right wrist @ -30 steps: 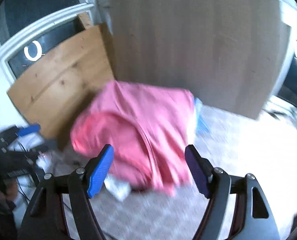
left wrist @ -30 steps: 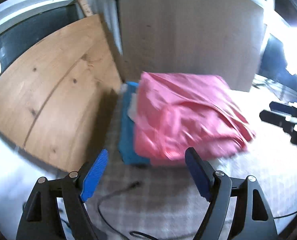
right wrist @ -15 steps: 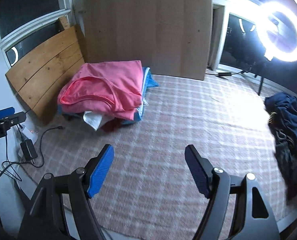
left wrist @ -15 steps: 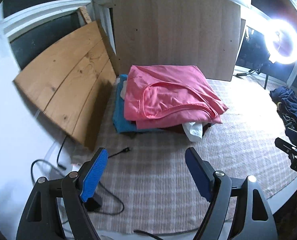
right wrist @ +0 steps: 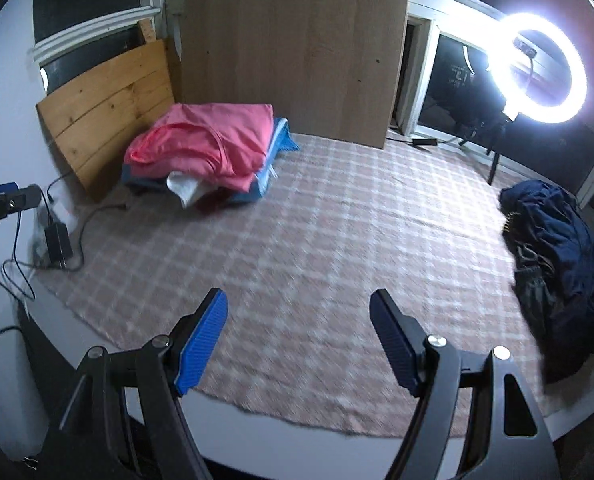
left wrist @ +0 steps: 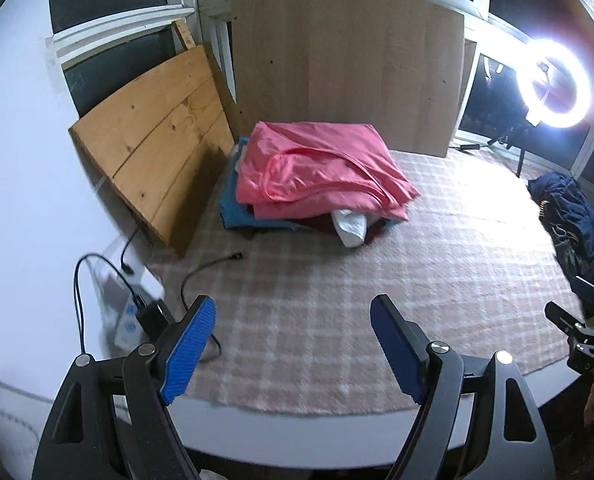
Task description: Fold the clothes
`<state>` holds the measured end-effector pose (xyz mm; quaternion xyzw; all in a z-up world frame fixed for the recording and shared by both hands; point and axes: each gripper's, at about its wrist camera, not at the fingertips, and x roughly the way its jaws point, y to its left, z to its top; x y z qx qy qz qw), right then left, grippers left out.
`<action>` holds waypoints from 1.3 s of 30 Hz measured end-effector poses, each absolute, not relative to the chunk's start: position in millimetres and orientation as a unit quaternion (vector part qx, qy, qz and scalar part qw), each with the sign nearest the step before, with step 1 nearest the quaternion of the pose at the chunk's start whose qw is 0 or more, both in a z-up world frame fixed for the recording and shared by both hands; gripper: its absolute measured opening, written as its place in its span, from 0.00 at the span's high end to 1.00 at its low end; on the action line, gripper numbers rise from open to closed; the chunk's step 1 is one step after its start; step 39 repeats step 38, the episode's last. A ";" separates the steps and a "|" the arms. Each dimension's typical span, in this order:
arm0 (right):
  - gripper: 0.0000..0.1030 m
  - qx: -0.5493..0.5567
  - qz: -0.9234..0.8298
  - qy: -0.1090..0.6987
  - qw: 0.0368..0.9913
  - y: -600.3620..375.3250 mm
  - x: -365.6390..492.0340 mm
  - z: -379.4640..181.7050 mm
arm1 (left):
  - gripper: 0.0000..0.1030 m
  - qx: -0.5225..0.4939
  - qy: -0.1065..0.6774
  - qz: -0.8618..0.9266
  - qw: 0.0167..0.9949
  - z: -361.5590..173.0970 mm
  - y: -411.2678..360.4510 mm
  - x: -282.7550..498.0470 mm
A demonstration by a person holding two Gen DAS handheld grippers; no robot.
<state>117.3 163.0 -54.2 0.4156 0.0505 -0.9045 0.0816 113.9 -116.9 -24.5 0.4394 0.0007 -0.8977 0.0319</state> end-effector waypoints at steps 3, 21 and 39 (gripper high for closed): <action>0.29 0.421 -0.902 0.043 0.089 174.8 130.1 -58.3 | 0.24 0.443 -0.004 -0.896 0.039 -26.2 -104.1 132.6; 0.29 0.425 -0.896 0.052 0.120 195.2 177.7 -70.3 | 0.24 0.445 0.006 -0.894 0.062 -25.4 -72.3 197.2; 0.29 0.423 -0.897 0.043 0.120 205.0 187.5 -72.2 | 0.24 0.430 0.002 -0.900 0.068 -16.1 -71.3 210.8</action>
